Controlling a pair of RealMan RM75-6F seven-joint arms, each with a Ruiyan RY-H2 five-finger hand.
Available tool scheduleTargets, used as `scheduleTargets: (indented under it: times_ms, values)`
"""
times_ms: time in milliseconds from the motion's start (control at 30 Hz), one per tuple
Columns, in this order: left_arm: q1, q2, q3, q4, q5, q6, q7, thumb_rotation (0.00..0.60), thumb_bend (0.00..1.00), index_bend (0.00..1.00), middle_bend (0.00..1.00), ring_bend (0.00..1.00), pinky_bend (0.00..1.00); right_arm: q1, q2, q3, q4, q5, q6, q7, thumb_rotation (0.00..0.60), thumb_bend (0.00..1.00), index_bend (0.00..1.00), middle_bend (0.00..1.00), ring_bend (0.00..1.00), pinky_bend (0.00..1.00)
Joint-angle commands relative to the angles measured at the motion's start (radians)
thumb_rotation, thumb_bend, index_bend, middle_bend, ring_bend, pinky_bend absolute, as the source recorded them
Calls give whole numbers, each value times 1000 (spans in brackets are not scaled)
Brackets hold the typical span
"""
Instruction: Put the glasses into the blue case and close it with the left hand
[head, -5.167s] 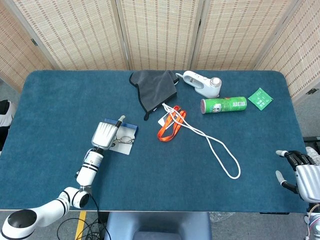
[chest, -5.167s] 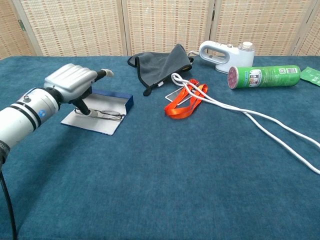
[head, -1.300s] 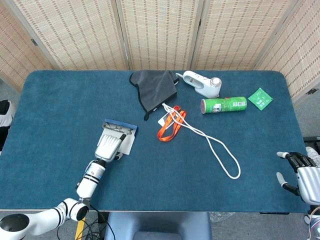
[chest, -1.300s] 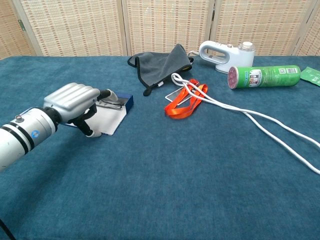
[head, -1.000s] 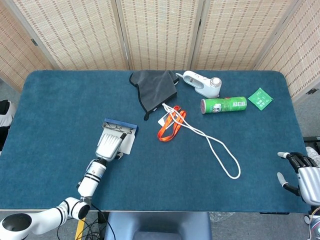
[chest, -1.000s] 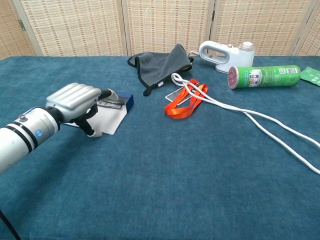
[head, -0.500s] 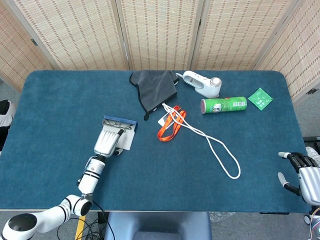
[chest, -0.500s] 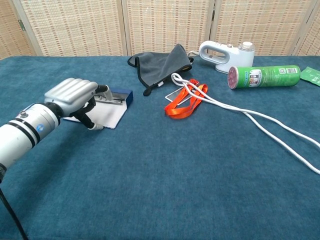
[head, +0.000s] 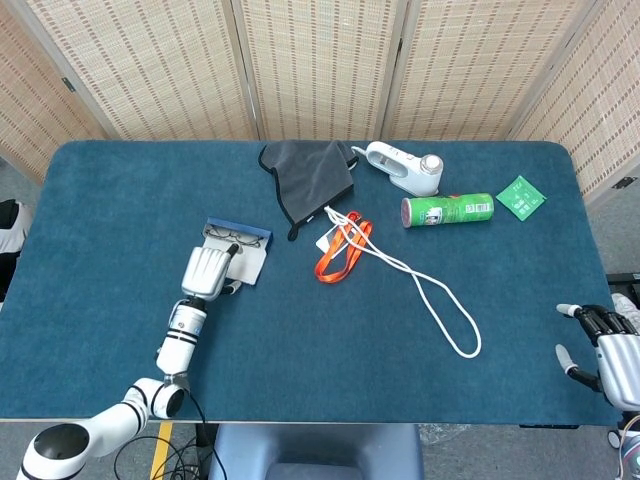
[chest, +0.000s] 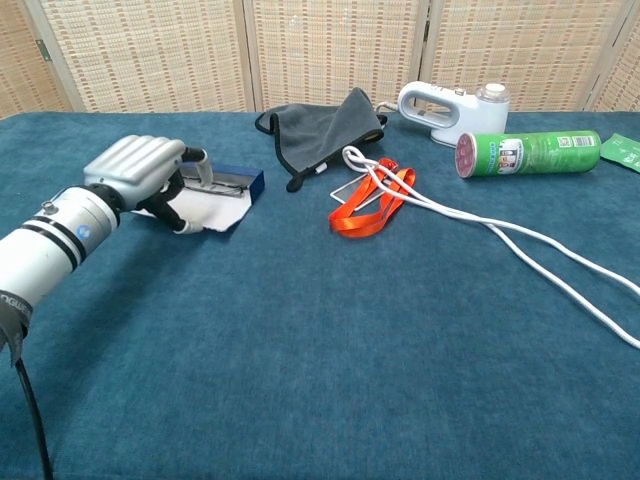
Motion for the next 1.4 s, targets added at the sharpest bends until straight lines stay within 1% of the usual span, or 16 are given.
scheduleTargets:
  times_ms: [33,200,267,533,800,1033,1133,1400]
  values:
    - [-20,-16,-21,37,-8,-4,-26,600,203,406,938,930,1000,0,1,0,-1,0,0,-2,600,352,257,344,262,258]
    - [-55,-52,-59,114,-32,-20,-78,600,203,412,938,930,1000,0,4,0,-7,2,-2,-8,600,351,257,344,266,258]
    - [-70,-66,-65,149,-36,-31,-86,600,203,414,938,930,1000,0,5,1,-8,3,-2,-9,600,351,257,343,268,258]
    - [-128,-117,-65,288,-35,-87,-110,600,203,423,938,930,1000,-2,8,2,-10,8,-3,-11,600,352,257,344,268,258]
    - [-166,-149,-71,376,-39,-107,-129,600,202,430,938,930,1000,-4,9,3,-8,12,-3,-10,600,351,257,344,268,258]
    - [-204,-166,-89,444,-59,-123,-105,600,208,431,950,930,1000,-6,9,4,-8,14,-2,-12,600,352,257,344,271,258]
    - [-214,-169,-90,458,-64,-144,-101,600,245,432,982,930,1000,-5,9,4,-10,13,-1,-15,600,352,257,344,272,258]
    - [-225,-180,-76,479,-58,-173,-99,600,444,432,1000,930,1000,-5,14,6,-17,14,-2,-24,600,352,257,344,272,258]
